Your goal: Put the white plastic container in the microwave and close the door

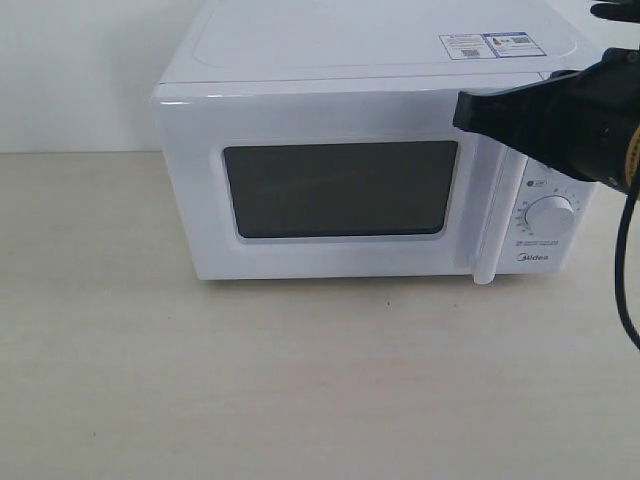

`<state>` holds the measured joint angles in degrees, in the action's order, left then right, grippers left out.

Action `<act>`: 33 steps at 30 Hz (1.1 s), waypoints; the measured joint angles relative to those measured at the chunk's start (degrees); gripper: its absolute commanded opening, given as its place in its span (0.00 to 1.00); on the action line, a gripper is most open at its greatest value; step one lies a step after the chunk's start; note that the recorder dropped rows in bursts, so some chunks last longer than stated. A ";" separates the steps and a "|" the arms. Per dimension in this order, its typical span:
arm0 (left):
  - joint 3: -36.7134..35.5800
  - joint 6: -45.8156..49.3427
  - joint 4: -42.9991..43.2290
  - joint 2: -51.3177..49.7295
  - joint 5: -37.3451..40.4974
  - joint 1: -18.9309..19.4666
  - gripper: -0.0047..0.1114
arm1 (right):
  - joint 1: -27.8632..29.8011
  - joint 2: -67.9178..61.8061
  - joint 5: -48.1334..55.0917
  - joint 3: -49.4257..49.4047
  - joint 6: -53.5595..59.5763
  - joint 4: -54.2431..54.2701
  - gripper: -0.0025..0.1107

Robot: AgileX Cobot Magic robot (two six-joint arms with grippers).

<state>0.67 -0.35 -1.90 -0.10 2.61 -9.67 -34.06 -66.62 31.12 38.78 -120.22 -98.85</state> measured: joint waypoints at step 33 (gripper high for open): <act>-0.50 -4.14 0.21 0.00 10.69 7.09 0.07 | 0.00 4.56 -1.20 -0.05 2.74 0.00 0.02</act>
<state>0.17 -4.49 -1.69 -0.10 13.30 -2.58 -34.06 -62.06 29.92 38.73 -117.49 -98.85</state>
